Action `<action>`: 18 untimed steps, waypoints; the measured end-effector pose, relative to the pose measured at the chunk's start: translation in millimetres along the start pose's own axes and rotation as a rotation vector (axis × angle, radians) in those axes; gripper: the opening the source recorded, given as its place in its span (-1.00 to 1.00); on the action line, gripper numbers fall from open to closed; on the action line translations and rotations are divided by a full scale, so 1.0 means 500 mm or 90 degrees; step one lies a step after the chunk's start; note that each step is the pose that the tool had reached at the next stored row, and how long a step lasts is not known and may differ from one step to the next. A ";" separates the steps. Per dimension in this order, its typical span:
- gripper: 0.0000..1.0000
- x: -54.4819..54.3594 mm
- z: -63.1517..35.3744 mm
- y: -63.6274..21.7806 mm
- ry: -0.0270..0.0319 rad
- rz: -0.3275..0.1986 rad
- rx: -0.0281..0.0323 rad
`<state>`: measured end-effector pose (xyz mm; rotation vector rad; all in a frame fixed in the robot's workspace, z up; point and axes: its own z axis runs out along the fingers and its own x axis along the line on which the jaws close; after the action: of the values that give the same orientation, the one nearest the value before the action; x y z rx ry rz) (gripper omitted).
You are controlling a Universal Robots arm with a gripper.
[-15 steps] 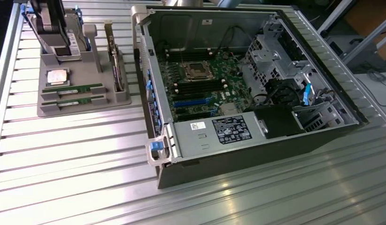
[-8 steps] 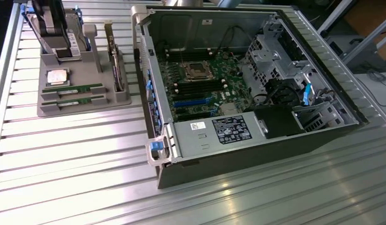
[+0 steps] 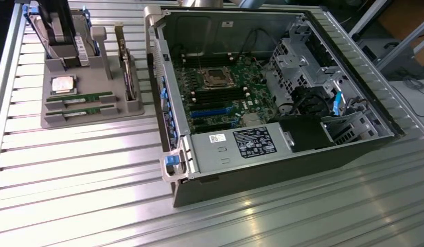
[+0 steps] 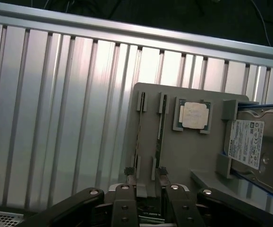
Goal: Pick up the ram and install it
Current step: 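Pick up the ram and move it above insertion slot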
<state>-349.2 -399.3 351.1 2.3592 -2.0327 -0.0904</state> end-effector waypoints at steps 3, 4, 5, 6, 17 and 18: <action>-0.40 0.000 0.009 -0.001 -0.0001 0.003 0.0000; -0.40 0.000 0.010 -0.001 -0.0002 0.003 0.0001; -0.40 0.000 0.011 -0.001 -0.0002 0.004 0.0001; -0.40 0.000 0.013 -0.001 -0.0002 0.004 0.0001; -0.40 0.001 0.034 -0.002 0.0003 0.005 0.0000; -0.40 0.001 0.035 -0.002 0.0003 0.005 0.0000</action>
<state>-349.1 -399.3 333.4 2.3502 -2.0423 -0.0897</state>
